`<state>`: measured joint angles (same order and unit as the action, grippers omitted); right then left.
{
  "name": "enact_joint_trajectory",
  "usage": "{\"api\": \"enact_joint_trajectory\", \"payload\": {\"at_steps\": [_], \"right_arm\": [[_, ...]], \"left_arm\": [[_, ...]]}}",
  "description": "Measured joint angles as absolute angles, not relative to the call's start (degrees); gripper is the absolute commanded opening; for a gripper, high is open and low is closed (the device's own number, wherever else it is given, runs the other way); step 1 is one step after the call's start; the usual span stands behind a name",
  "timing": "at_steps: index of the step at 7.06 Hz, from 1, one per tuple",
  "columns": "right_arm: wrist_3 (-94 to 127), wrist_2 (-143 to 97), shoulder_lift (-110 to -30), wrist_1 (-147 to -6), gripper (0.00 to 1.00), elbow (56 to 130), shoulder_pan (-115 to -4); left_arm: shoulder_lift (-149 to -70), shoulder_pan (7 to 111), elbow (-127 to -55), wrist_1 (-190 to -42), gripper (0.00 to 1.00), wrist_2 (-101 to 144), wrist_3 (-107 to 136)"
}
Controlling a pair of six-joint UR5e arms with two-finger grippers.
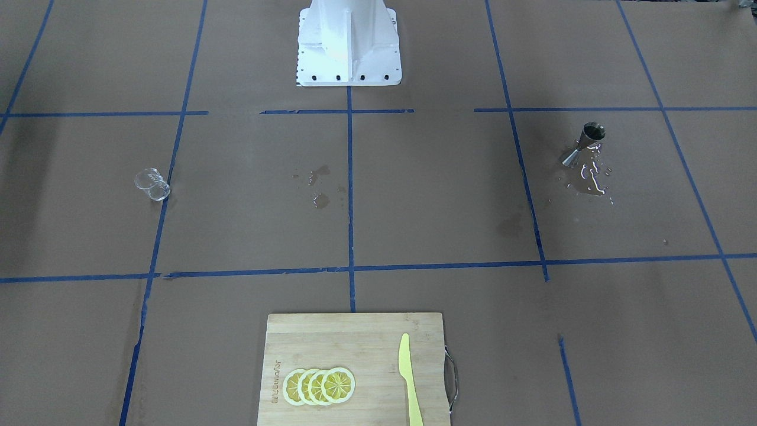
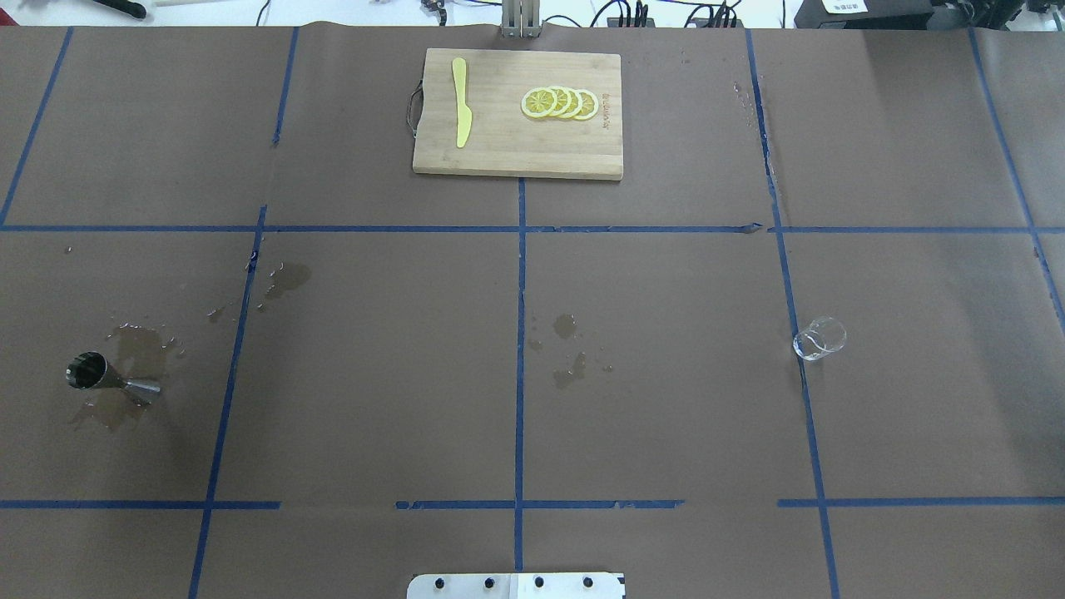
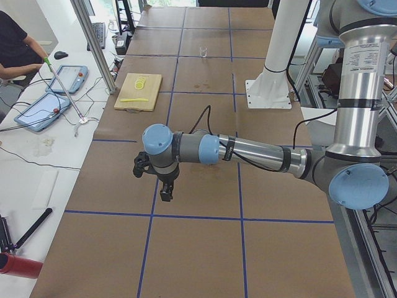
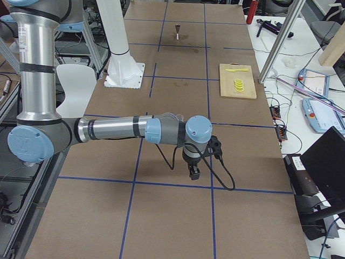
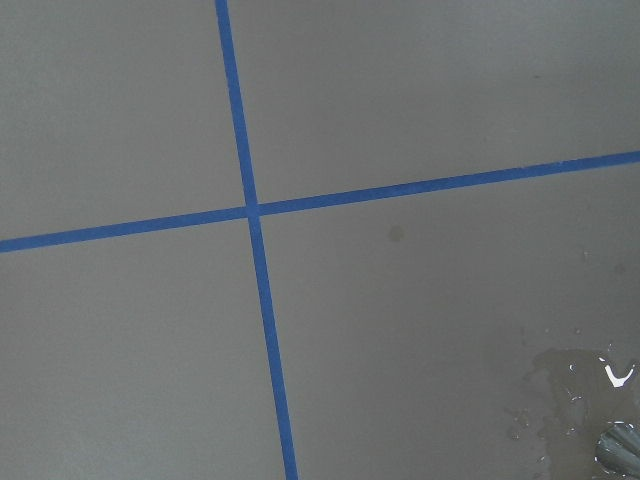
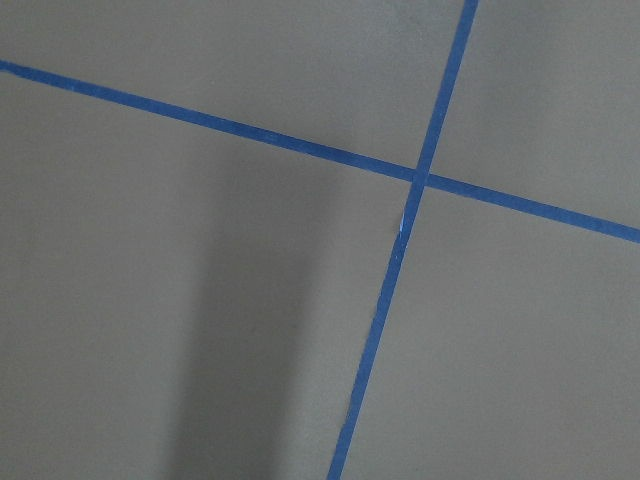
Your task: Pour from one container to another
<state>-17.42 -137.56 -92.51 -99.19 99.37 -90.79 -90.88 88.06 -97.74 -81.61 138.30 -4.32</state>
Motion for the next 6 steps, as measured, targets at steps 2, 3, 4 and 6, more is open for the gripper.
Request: {"api": "enact_joint_trajectory", "payload": {"at_steps": [2,3,4,6], "right_arm": [[-17.48,-137.49,-92.47,-99.15,1.00,99.43,-90.82],[-17.49,-137.38,-92.43,-99.14,1.00,99.47,-90.83],[-17.47,-137.05,-92.37,-99.21,1.00,99.54,-90.85],[-17.37,-135.17,-92.47,-99.66,1.00,99.73,-90.86]], "left_arm": [[-91.09,87.96,-96.15,-81.71,1.00,138.33,-4.32],[-90.99,87.96,-95.94,-81.75,1.00,138.32,-4.40],[-90.77,87.96,-95.85,-81.79,1.00,138.26,-4.53],[-91.06,87.93,-95.61,-81.80,1.00,138.18,-4.56]]}}
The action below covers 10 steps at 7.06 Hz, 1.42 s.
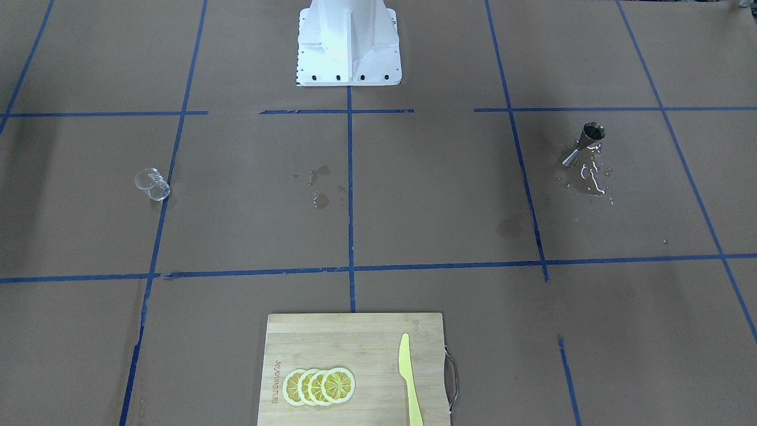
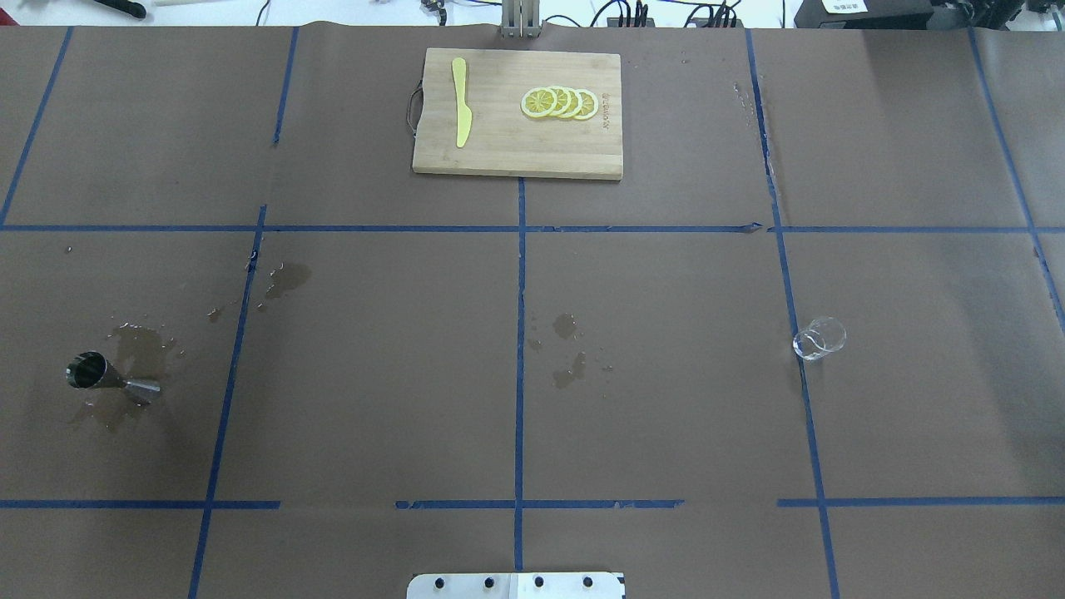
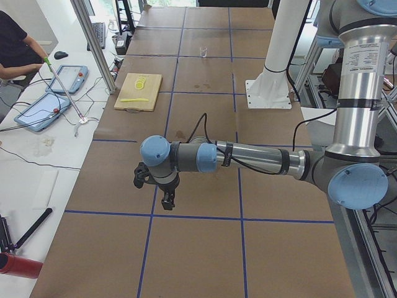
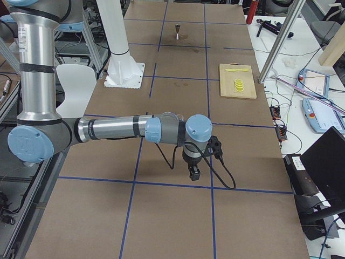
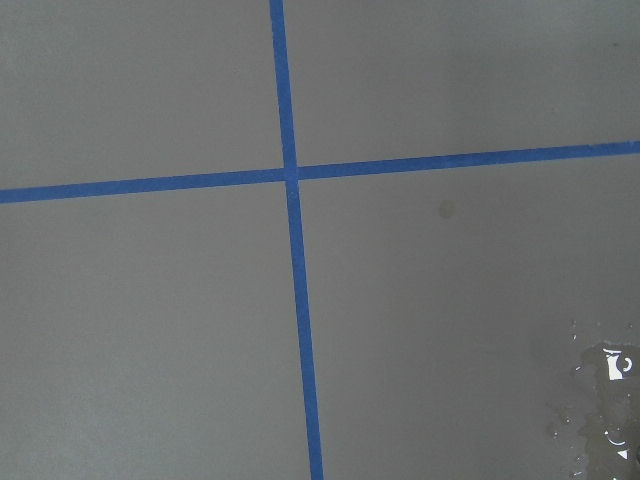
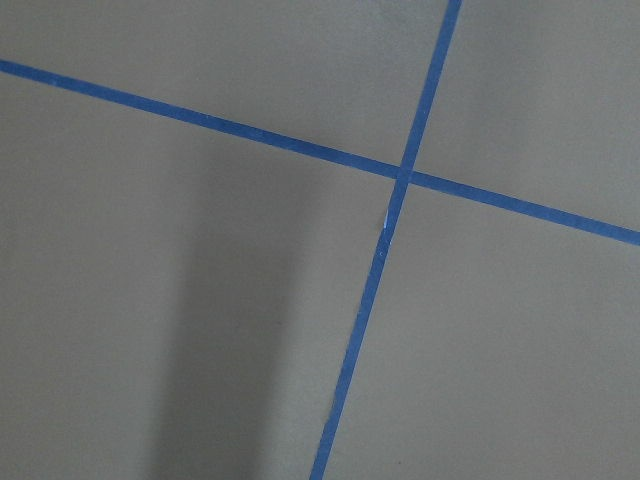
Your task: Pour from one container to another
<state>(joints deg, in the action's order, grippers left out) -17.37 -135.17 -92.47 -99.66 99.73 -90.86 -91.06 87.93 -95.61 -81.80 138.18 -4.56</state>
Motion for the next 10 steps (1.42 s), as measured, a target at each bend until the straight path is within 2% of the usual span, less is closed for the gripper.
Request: {"api": "enact_joint_trajectory", "payload": {"at_steps": [10], "right_arm": [[-11.31,-138.15,-94.25,-99.14,1.00,100.29,-86.74]], "left_arm": [[-92.63,88.43,-98.24,-81.45,1.00,135.74,-4.40]]}}
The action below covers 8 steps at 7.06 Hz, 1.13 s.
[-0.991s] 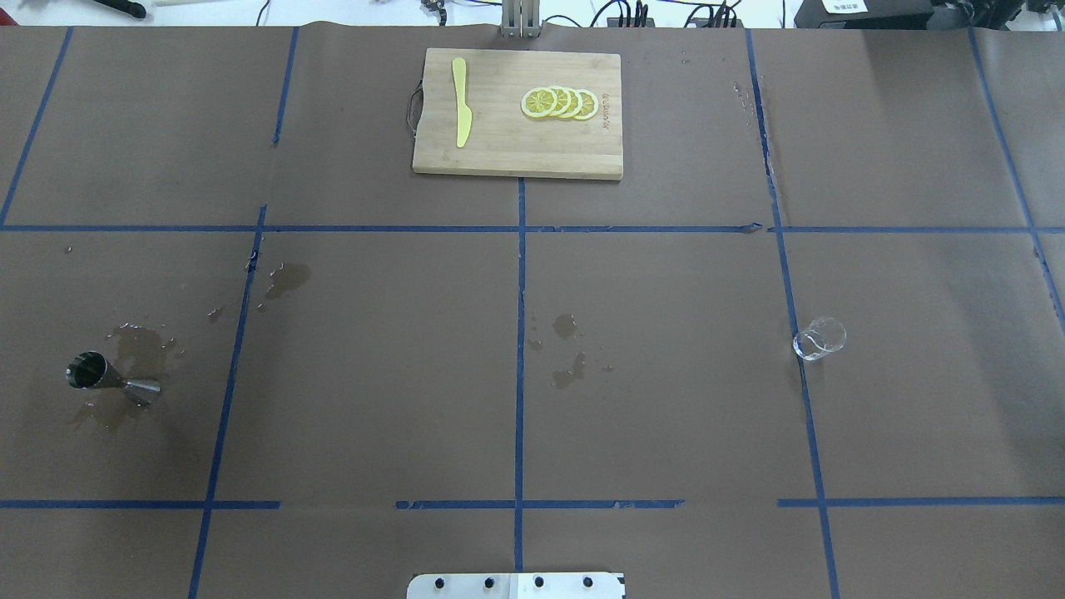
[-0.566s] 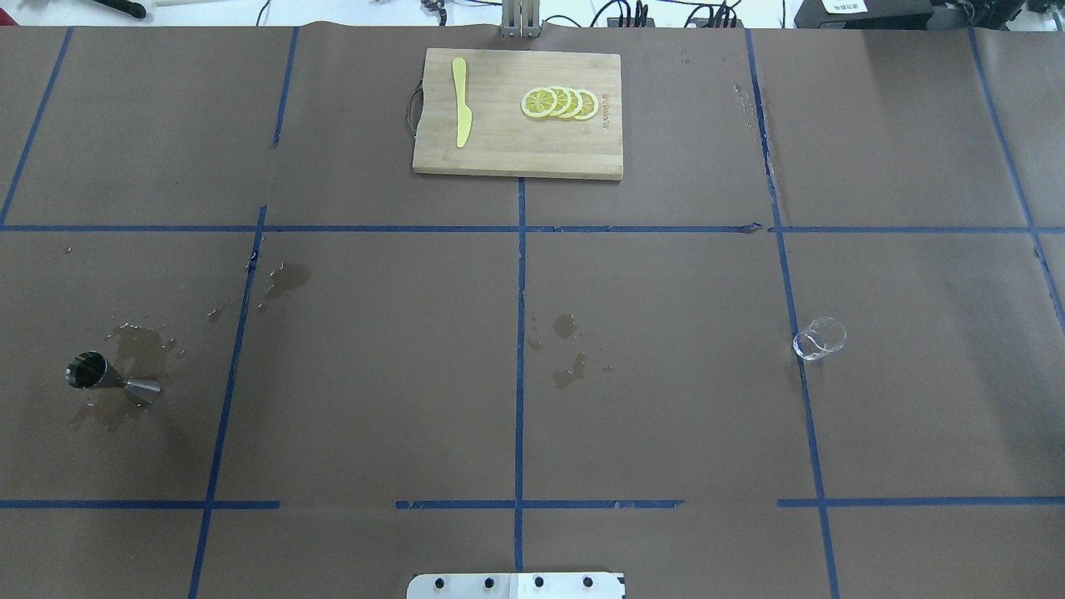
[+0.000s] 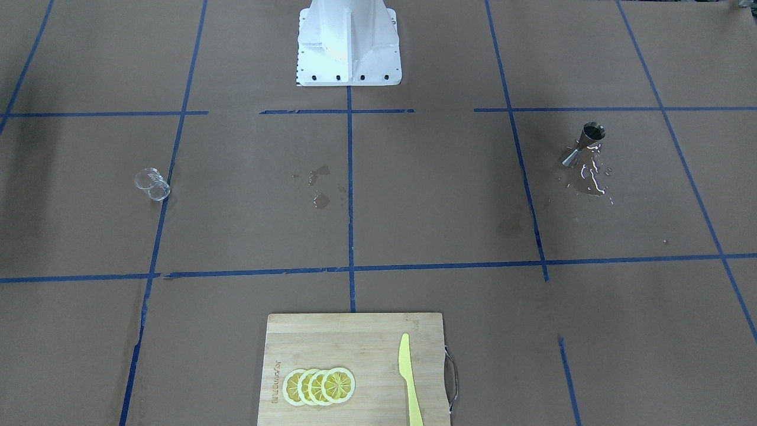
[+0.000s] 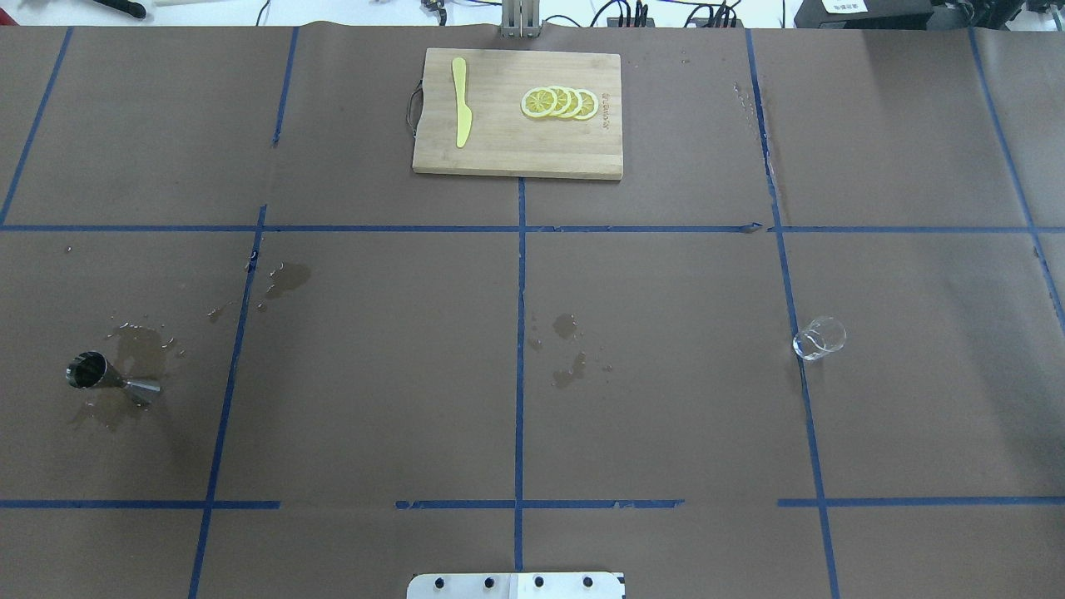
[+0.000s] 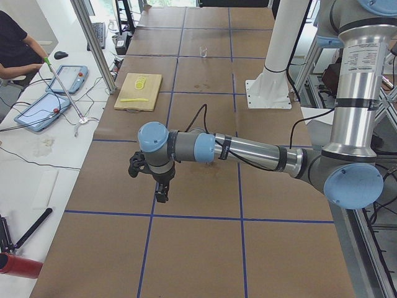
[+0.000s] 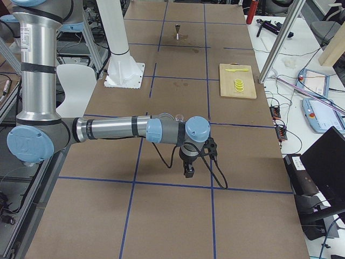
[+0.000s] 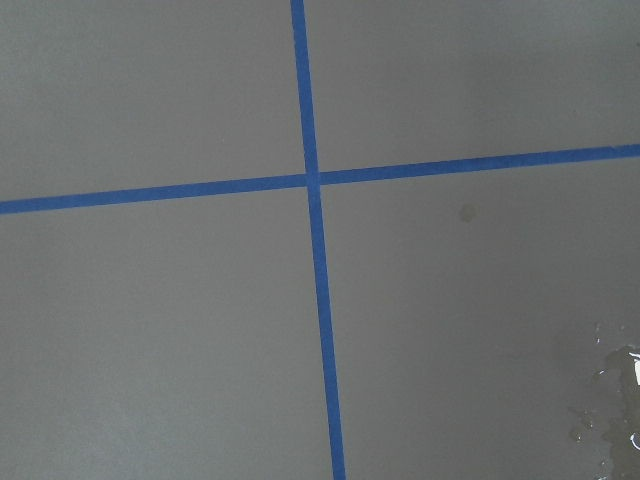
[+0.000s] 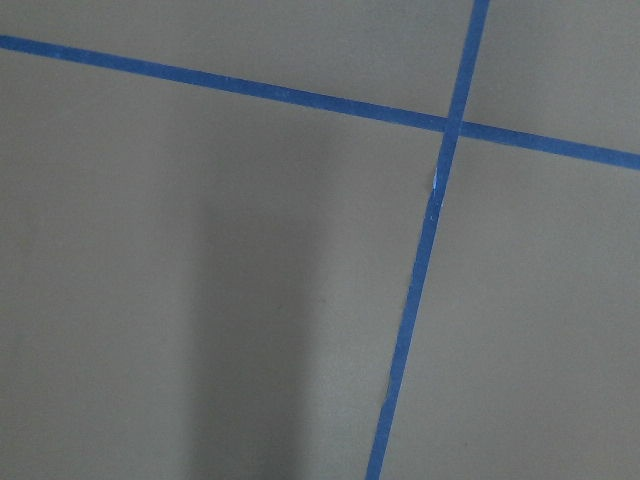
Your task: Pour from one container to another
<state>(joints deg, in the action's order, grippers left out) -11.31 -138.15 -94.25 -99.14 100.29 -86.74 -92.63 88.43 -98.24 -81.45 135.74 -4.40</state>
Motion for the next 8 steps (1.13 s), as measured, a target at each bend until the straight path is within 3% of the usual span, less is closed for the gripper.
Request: {"api": "enact_joint_trajectory", "payload": {"at_steps": [8], "right_arm": [[-11.41,-138.12,-92.82,-99.07,1.00,100.12,-86.66]], "left_arm": [[-92.04,88.51,-96.29,-81.58,1.00,135.74,-4.32]]}}
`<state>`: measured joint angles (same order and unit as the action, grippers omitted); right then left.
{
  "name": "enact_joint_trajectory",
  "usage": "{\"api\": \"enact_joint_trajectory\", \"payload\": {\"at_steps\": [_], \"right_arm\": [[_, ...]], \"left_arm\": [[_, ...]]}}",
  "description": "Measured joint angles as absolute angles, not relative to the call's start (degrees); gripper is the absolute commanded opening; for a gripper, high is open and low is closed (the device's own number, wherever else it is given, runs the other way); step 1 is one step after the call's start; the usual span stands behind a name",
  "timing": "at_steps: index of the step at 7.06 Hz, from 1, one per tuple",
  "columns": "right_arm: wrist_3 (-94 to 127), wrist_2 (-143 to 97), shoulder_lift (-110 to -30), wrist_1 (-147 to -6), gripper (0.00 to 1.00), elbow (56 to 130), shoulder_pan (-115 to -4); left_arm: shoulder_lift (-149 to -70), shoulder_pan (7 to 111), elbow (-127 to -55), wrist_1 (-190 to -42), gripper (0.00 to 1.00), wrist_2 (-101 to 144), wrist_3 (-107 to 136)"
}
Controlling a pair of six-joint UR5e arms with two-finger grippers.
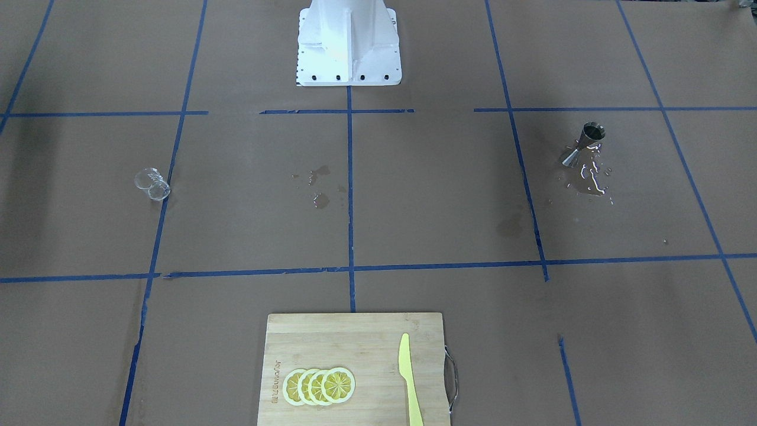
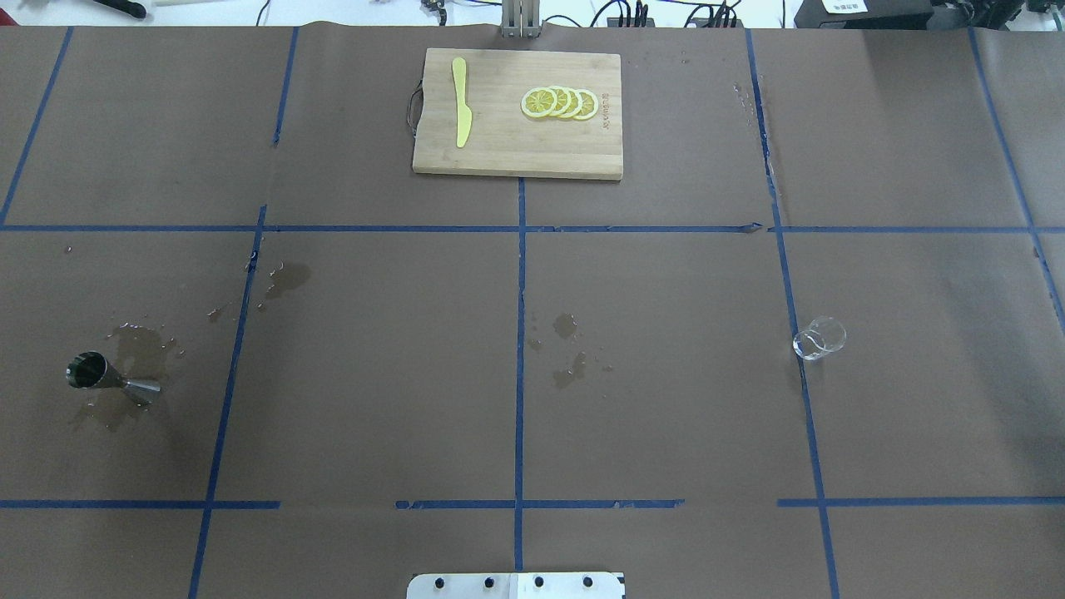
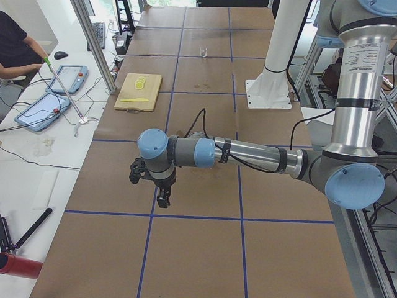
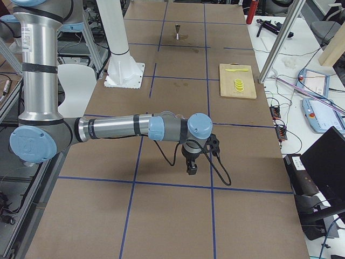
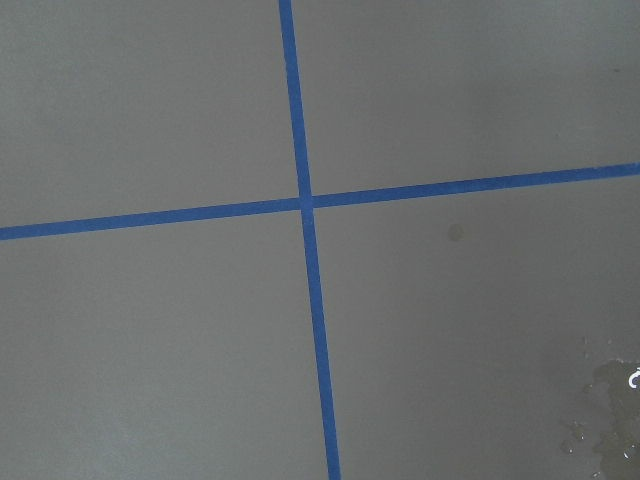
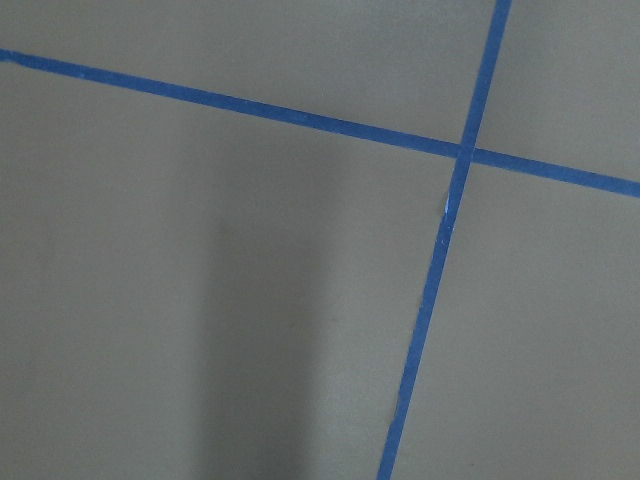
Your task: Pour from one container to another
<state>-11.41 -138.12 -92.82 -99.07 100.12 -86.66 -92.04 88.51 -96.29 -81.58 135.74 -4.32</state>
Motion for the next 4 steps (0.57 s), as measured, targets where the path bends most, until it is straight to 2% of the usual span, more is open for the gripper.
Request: {"api": "enact_joint_trajectory", "payload": {"at_steps": [4], "right_arm": [[-11.71,-136.97,-92.65,-99.10,1.00,100.01,-86.74]], "left_arm": [[-91.90,88.49,-95.82,-81.48,1.00,135.37,-4.24]]}}
